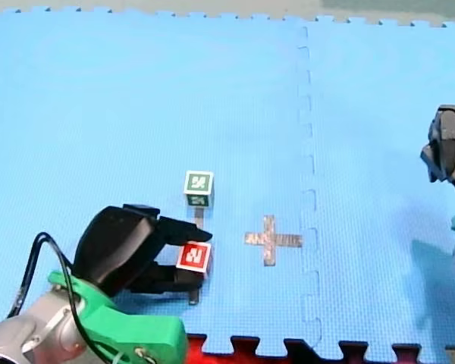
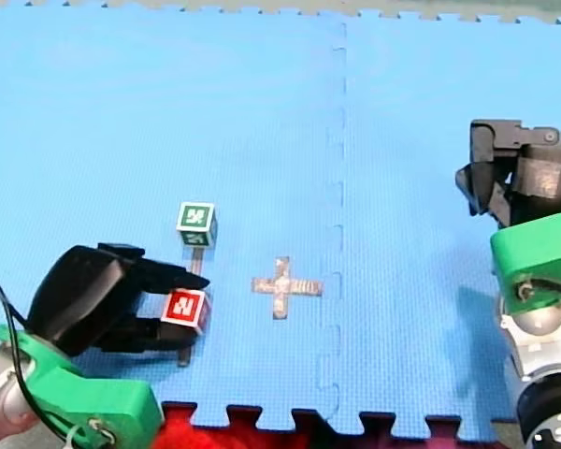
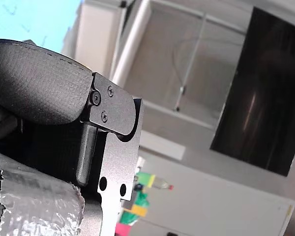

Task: Stack cube left

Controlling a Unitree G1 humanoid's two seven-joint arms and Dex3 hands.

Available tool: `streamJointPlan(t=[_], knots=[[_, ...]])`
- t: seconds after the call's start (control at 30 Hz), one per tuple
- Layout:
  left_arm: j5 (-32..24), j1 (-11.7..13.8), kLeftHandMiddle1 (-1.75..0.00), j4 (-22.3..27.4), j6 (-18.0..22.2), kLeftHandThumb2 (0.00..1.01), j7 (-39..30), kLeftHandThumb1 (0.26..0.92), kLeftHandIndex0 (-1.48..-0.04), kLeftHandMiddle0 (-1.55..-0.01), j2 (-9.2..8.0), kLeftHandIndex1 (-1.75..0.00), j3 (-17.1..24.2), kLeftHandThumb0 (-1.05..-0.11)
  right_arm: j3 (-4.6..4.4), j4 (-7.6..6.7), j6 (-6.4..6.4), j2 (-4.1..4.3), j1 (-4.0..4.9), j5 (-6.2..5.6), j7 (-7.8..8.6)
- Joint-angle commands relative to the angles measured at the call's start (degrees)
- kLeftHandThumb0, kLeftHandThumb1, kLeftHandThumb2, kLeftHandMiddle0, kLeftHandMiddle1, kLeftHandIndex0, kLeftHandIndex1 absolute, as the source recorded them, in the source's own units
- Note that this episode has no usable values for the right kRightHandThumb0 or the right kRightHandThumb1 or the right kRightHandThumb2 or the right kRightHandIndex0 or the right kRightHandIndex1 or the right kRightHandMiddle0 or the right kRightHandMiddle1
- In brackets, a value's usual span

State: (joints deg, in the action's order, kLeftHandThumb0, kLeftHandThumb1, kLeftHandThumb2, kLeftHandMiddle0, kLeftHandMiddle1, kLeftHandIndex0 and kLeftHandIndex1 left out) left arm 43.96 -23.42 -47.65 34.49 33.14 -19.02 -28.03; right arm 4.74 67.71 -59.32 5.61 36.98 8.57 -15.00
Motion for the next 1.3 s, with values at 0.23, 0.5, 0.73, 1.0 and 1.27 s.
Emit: streamJointPlan(t=[0.23,0.5,0.73,1.0,1.27], knots=[[-0.43,-0.39,-1.75,1.53,0.37,0.01,-2.44,0.751,-1.43,-0.94,-1.13,-0.11,0.33,-0.522,0.1,-0.19,-0.31,0.3,-0.01,0.21,-0.7],[-1.38,-0.78,-1.75,7.51,-2.0,0.01,-7.01,0.757,-1.31,-0.93,-0.92,-0.05,1.65,-0.533,0.02,0.03,-0.13,0.11,0.08,0.42,-0.96],[-1.31,-0.16,-1.75,26.12,-10.85,0.0,-17.98,0.761,-1.32,-0.92,-1.48,-0.04,3.72,-0.548,0.01,0.87,0.43,-0.3,0.11,0.47,-0.89],[0.52,-1.75,-1.75,37.12,-17.64,0.0,-26.8,0.765,-1.32,-0.93,-0.6,-0.03,3.79,-0.536,-0.07,1.64,1.2,-0.68,0.19,0.75,-1.16],[0.84,-2.47,-1.75,39.43,-20.47,0.0,-30.94,0.767,-1.34,-0.94,-0.15,-0.03,4.19,-0.521,-0.05,2.25,1.68,-0.78,0.36,0.84,-1.29]])
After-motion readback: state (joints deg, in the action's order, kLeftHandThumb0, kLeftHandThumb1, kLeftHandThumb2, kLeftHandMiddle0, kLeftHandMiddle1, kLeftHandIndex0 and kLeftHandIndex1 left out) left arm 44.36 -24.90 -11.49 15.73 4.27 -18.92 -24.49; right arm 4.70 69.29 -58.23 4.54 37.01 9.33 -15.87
